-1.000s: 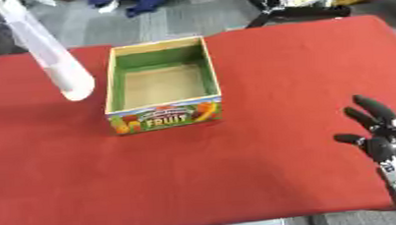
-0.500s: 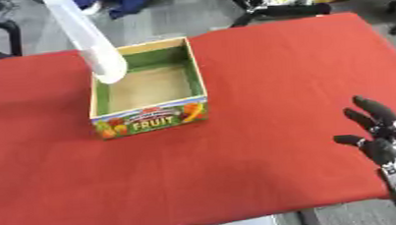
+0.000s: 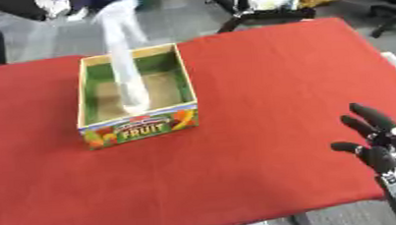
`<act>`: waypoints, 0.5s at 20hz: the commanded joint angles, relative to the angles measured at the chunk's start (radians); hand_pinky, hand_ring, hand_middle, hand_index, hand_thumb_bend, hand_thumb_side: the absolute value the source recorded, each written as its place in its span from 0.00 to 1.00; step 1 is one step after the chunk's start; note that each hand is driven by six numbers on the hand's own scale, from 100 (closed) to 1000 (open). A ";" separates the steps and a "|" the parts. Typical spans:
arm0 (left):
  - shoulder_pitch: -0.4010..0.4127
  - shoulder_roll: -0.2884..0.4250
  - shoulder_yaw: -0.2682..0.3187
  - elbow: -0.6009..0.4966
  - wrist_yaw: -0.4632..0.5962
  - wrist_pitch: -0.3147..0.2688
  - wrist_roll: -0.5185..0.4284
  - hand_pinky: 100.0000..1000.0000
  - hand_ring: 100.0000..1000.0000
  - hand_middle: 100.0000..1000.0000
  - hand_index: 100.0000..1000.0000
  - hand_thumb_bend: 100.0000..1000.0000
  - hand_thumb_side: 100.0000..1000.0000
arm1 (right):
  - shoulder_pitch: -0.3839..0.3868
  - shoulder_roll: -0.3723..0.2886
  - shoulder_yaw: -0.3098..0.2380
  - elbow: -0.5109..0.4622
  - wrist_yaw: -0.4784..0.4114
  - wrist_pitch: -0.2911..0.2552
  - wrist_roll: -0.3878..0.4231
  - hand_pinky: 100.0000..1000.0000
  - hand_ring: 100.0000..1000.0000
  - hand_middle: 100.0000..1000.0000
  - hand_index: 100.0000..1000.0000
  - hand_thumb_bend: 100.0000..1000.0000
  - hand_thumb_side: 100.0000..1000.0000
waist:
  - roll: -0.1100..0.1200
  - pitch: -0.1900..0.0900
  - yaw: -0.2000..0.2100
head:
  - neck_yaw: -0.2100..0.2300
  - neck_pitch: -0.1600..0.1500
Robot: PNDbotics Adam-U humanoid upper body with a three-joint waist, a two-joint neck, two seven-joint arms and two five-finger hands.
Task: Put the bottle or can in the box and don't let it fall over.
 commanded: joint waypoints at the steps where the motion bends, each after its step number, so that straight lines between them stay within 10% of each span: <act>1: 0.001 0.048 0.010 -0.028 -0.007 -0.010 -0.015 0.78 0.75 0.68 0.85 0.51 0.63 | -0.009 -0.005 -0.006 -0.022 -0.002 0.000 0.001 0.76 1.00 1.00 0.97 0.00 0.50 | 0.001 -0.009 0.005 | -0.011 -0.018; 10: 0.285 0.262 0.170 -0.334 0.237 0.062 0.177 0.73 0.67 0.58 0.81 0.39 0.63 | 0.000 -0.005 -0.020 -0.023 0.010 -0.005 -0.012 0.76 1.00 1.00 0.97 0.00 0.50 | -0.001 -0.007 0.050 | -0.046 -0.022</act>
